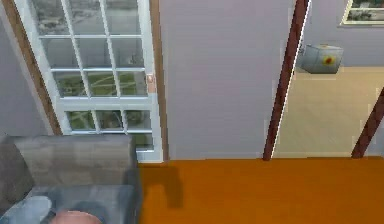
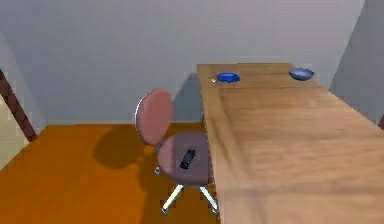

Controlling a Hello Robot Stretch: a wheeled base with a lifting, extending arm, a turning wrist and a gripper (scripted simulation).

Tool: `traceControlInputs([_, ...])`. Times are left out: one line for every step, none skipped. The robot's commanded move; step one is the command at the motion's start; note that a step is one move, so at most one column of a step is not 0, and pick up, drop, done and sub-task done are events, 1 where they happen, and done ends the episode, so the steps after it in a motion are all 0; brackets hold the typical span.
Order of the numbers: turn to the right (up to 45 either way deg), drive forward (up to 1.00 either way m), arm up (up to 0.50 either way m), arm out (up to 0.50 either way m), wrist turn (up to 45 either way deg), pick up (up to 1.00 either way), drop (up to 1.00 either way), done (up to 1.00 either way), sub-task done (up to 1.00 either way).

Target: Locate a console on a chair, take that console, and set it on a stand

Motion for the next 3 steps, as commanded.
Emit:
traceControlInputs([45.0, 0.0, 0.0, 0.0, 0.0, 0.0, 0.0, 0.0, 0.0])
traceControlInputs([0.0, 0.15, 0.0, 0.0, 0.0, 0.0, 0.0, 0.0, 0.0])
traceControlInputs([30.0, 0.0, 0.0, 0.0, 0.0, 0.0, 0.0, 0.0, 0.0])
